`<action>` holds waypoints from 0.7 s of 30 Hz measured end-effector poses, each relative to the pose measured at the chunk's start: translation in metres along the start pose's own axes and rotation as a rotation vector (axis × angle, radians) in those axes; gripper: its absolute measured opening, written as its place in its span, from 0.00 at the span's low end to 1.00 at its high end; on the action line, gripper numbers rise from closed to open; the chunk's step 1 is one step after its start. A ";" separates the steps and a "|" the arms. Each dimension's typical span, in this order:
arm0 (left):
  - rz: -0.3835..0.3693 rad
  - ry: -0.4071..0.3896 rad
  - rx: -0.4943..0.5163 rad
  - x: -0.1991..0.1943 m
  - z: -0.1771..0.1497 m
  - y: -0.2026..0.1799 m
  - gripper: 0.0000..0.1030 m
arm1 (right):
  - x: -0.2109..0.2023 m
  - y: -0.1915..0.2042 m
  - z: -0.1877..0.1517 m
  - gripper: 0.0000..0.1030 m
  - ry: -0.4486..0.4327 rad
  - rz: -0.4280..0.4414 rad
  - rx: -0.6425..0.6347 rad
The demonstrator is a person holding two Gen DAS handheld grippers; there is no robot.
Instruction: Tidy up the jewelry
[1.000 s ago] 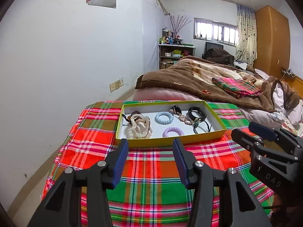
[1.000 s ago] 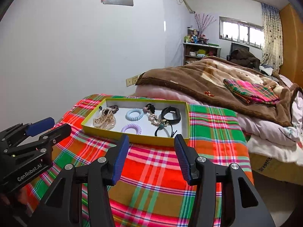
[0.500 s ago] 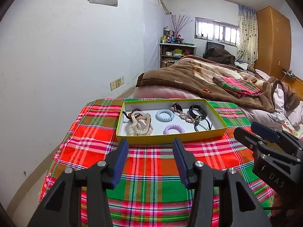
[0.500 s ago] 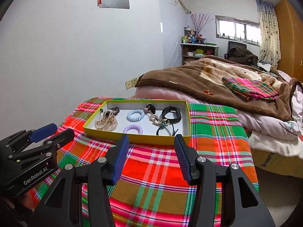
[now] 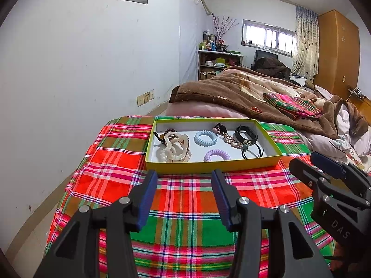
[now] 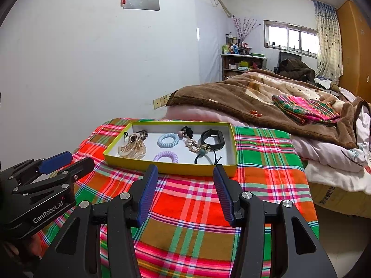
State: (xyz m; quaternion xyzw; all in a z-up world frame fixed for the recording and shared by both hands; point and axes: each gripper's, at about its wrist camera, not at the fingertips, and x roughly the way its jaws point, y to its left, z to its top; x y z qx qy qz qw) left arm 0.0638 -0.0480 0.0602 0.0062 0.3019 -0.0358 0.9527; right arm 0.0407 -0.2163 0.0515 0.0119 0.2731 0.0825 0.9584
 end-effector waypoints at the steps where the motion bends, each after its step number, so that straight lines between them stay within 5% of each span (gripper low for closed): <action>1: -0.003 -0.001 -0.001 0.000 0.000 0.001 0.49 | -0.001 0.001 0.000 0.49 0.001 0.004 -0.001; 21: -0.002 0.001 -0.007 -0.002 0.001 0.003 0.49 | -0.005 0.005 0.000 0.49 -0.006 0.001 -0.002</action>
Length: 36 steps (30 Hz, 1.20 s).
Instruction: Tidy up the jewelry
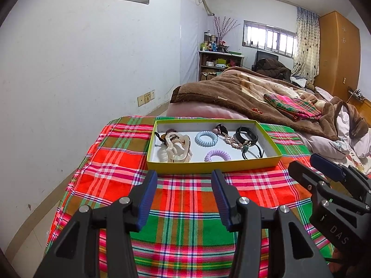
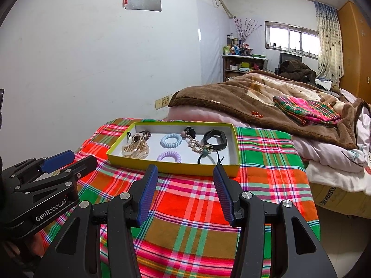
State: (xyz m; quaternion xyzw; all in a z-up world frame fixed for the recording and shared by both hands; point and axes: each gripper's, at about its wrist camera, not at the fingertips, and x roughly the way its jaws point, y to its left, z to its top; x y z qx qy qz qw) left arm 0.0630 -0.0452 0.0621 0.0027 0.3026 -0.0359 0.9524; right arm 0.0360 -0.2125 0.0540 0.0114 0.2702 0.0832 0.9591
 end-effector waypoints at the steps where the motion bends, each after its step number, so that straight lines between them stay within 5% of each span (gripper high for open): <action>1: -0.002 0.000 0.002 0.000 0.000 0.000 0.49 | 0.000 0.000 0.000 0.49 0.000 0.002 0.000; 36: 0.008 0.007 -0.002 0.003 -0.003 -0.001 0.49 | 0.000 0.000 0.000 0.49 0.000 -0.003 -0.001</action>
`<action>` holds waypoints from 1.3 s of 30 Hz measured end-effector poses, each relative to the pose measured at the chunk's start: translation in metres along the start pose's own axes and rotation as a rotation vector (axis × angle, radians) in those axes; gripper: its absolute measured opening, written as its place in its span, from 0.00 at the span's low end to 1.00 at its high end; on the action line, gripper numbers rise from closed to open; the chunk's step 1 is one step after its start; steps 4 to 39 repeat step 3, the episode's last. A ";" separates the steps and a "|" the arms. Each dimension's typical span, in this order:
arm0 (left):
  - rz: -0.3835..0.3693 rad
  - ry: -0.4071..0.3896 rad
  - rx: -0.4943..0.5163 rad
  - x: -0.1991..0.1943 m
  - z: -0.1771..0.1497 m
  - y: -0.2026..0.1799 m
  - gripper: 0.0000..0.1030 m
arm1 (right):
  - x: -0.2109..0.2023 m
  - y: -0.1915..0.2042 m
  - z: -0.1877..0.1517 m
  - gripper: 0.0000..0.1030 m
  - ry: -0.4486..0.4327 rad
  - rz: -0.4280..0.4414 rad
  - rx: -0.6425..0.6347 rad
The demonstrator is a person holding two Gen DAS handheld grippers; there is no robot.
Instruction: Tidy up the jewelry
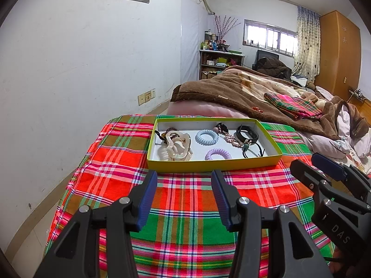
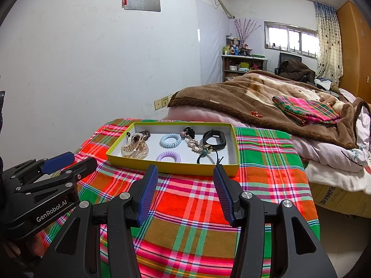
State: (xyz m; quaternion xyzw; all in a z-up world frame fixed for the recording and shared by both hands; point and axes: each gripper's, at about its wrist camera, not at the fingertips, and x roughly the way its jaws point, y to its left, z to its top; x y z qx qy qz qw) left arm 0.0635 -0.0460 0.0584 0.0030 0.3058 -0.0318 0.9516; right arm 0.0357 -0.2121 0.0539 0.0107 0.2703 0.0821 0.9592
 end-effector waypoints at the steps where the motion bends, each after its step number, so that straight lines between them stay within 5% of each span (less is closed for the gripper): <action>1: -0.001 0.002 0.000 0.000 0.000 0.000 0.49 | 0.000 0.000 0.000 0.49 0.000 0.000 0.000; 39: -0.002 0.009 -0.005 0.001 0.000 0.001 0.49 | 0.000 0.000 0.000 0.49 0.000 -0.002 0.001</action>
